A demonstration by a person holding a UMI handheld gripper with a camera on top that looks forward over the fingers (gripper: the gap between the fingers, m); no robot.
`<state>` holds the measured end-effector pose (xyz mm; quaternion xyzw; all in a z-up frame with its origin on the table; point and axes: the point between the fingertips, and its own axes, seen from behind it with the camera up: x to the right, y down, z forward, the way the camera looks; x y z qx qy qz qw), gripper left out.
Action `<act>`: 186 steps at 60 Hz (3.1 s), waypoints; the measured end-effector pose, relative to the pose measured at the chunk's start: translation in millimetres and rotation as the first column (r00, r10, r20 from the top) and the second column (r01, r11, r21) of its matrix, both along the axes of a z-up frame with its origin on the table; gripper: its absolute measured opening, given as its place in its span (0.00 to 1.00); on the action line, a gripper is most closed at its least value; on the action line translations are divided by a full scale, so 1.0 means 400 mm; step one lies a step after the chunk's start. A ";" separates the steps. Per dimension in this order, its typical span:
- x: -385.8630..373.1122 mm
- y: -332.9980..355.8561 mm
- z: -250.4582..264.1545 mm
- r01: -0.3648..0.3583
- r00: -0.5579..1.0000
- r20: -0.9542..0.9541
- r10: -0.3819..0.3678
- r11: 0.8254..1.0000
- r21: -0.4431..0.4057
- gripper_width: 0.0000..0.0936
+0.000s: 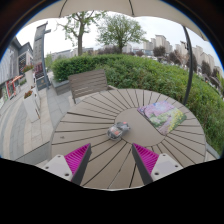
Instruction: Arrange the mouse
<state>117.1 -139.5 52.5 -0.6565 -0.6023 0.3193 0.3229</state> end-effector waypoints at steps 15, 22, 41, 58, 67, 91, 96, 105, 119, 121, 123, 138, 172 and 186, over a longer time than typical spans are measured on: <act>-0.134 0.020 -0.101 0.045 0.999 -0.029 -0.044 0.999 0.011 0.90; -0.196 0.028 -0.136 0.061 0.998 -0.034 -0.061 0.998 0.000 0.90; -0.342 0.042 -0.170 0.048 0.999 -0.025 -0.048 0.999 0.005 0.91; -0.400 0.045 -0.178 0.018 1.000 -0.005 -0.018 1.000 0.009 0.91; -0.416 0.050 -0.176 0.000 1.000 0.000 0.000 1.000 0.004 0.89; -0.466 0.076 -0.164 -0.027 0.999 0.031 0.027 0.999 -0.018 0.45; -0.477 0.085 -0.093 -0.038 0.999 0.003 0.038 0.999 -0.035 0.45; -0.543 0.173 0.113 -0.042 0.996 -0.086 0.035 0.996 -0.082 0.44; -0.631 0.610 0.125 0.094 0.992 -0.080 -0.094 0.996 0.000 0.44; -0.637 0.654 0.086 0.110 0.992 -0.064 -0.110 0.994 -0.010 0.44; -0.636 0.693 0.040 0.113 0.993 -0.041 -0.113 0.994 -0.007 0.44; -0.570 0.791 -0.171 0.069 0.996 0.059 -0.069 0.998 0.004 0.57; -0.034 0.655 0.320 0.011 0.992 0.123 -0.019 0.998 0.064 0.90; 0.071 0.655 0.332 0.022 0.991 0.128 -0.033 0.996 0.081 0.90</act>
